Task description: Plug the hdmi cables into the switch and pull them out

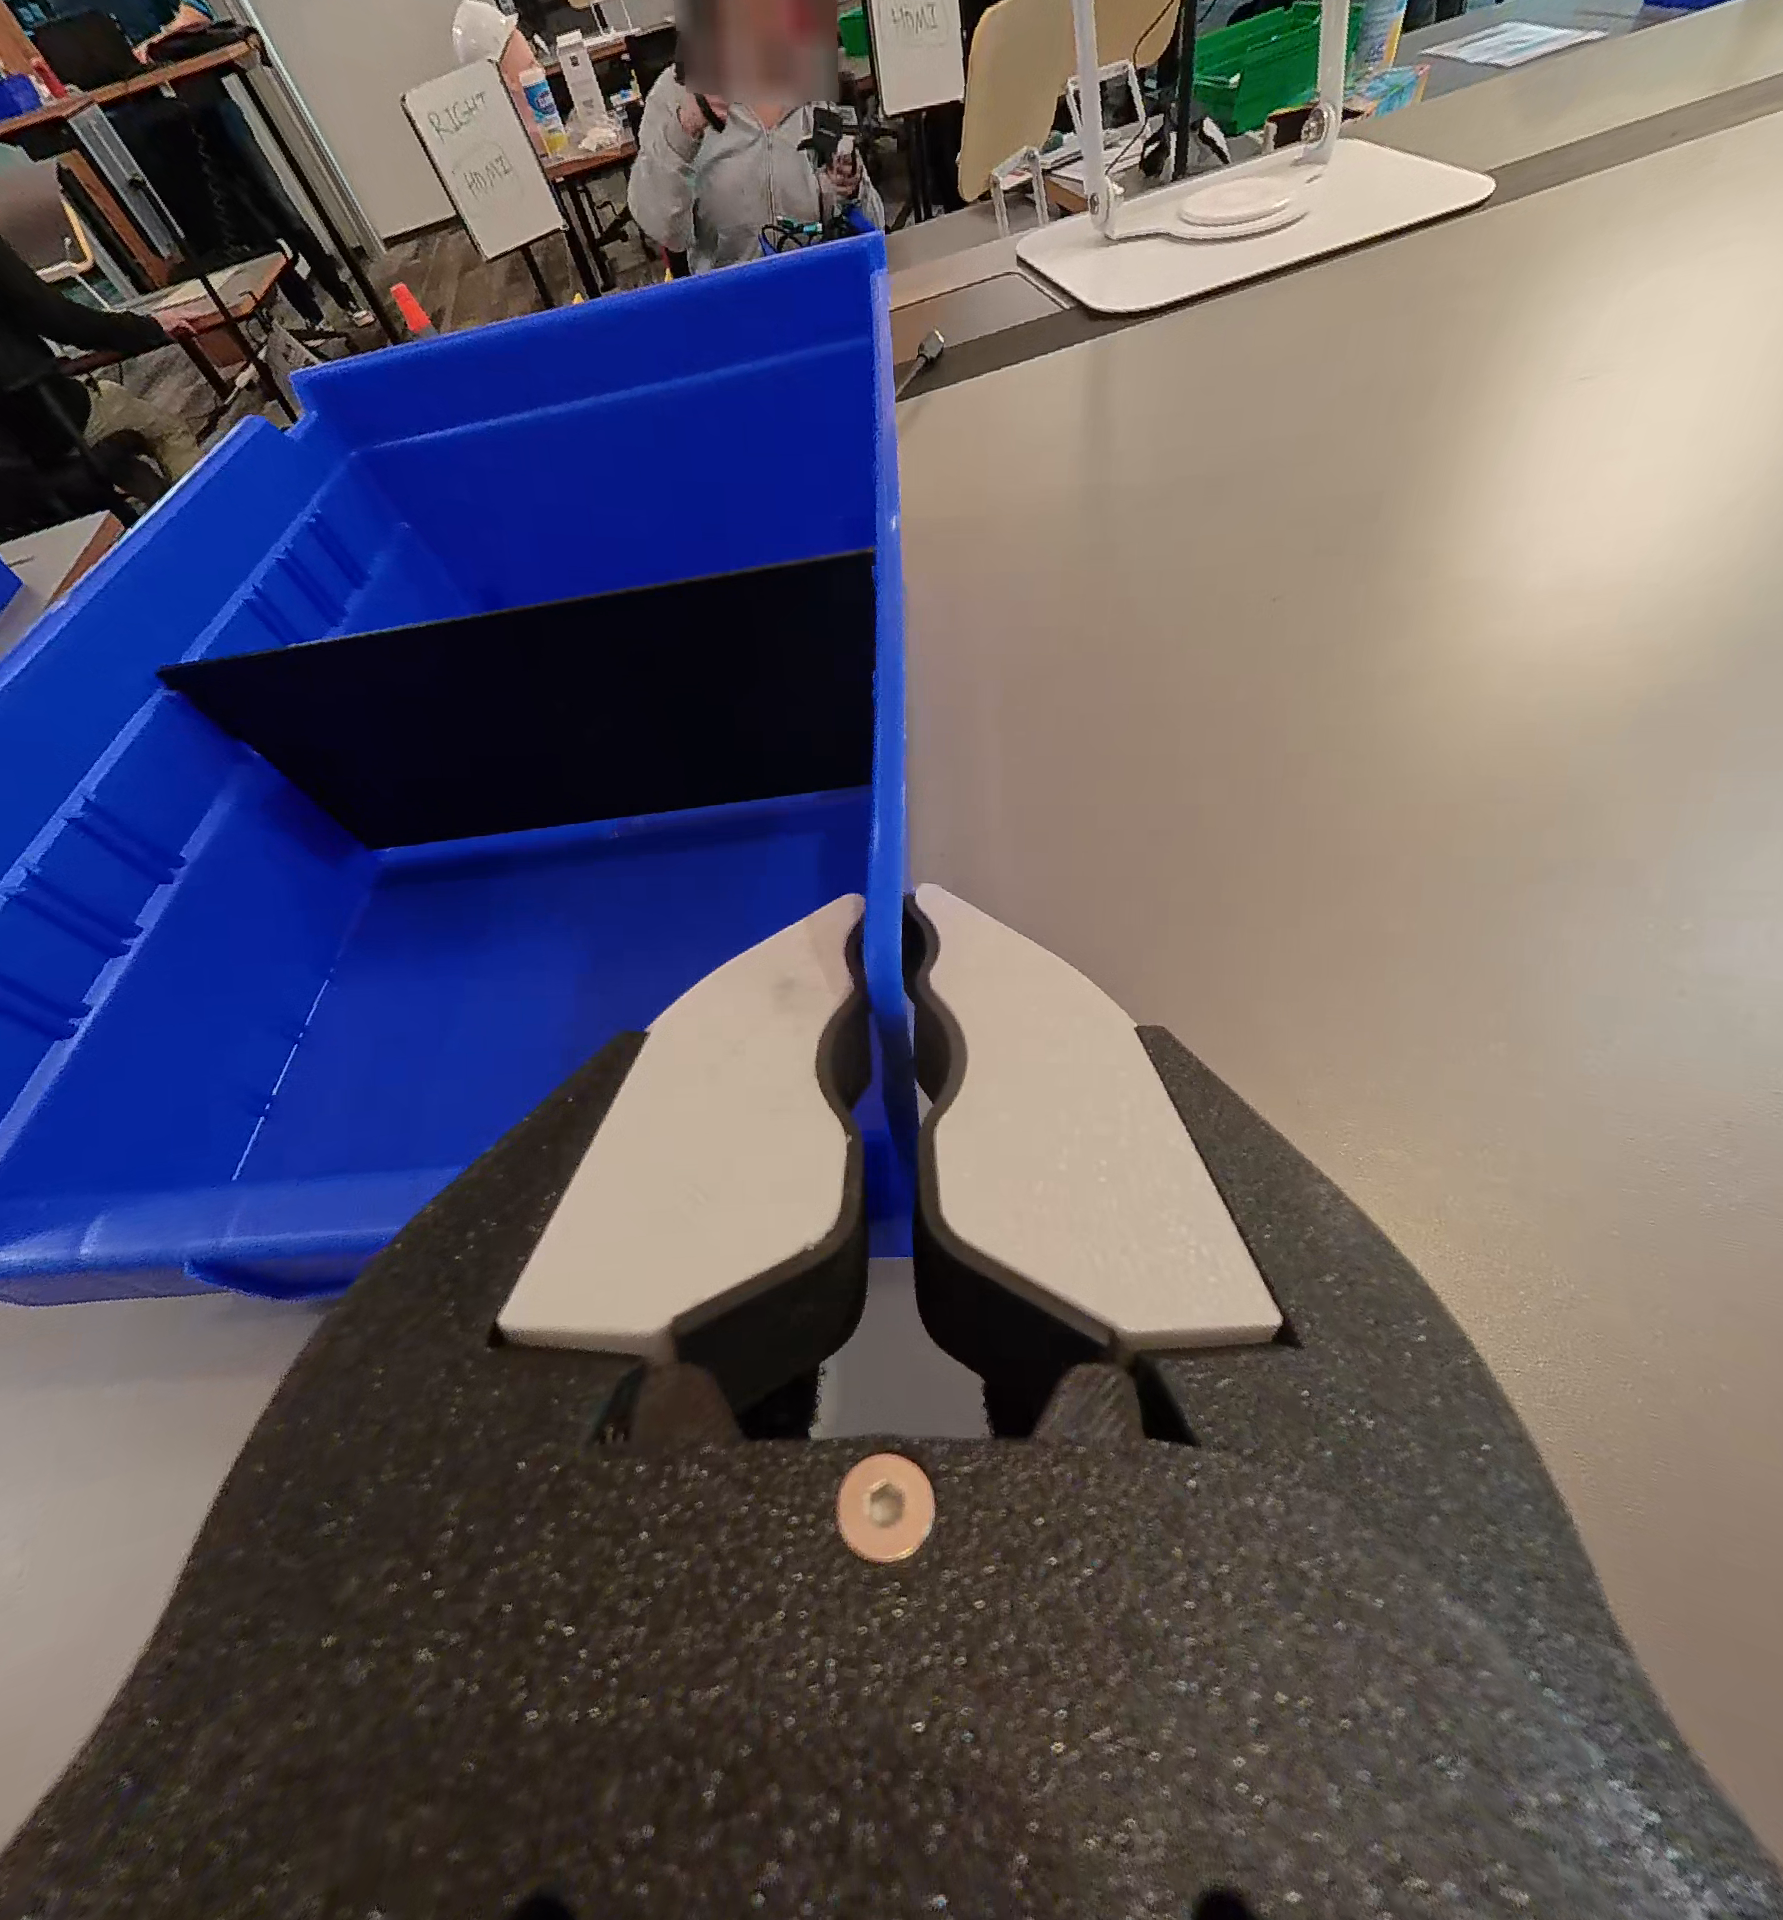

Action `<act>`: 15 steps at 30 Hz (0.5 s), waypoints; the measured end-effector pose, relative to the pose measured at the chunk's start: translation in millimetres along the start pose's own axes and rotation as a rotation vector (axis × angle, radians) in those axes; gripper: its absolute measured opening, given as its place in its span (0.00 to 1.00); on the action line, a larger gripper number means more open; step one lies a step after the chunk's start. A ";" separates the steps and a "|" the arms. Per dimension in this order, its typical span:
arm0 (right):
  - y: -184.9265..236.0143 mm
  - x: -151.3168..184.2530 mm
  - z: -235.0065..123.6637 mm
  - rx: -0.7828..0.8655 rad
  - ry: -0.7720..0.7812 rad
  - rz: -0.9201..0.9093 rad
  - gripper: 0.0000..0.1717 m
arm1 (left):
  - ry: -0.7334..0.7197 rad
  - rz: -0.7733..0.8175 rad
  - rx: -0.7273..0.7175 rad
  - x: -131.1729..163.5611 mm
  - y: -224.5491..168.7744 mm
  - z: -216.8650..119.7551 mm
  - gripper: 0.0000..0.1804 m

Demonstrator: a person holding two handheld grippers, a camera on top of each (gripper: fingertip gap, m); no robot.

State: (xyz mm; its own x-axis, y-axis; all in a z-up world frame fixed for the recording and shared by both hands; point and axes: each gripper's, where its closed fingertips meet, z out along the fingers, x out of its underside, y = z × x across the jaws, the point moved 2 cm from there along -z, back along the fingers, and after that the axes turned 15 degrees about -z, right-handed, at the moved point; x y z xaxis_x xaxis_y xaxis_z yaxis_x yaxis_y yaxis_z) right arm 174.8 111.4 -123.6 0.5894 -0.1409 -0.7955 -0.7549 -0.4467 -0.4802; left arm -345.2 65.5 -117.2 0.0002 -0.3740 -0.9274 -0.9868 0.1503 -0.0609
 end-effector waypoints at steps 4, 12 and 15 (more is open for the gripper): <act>31.2 -12.7 -12.9 -0.156 -0.080 -0.035 0.05 | 0.003 0.009 0.033 0.4 -3.9 -0.9 0.01; 36.0 7.5 -62.1 -0.312 -0.126 -0.102 0.04 | 0.031 0.079 0.286 9.4 -32.3 -18.8 0.01; 10.8 28.9 -79.4 -0.258 -0.063 -0.083 0.03 | 0.061 0.068 0.418 15.6 -38.2 -34.5 0.02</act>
State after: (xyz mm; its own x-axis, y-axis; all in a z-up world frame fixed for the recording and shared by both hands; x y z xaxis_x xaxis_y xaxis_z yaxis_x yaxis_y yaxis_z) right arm 206.6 32.3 -122.4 0.6210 -0.0432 -0.7826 -0.6021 -0.6656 -0.4410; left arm -313.1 22.4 -116.6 -0.0842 -0.4020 -0.9118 -0.8335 0.5298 -0.1567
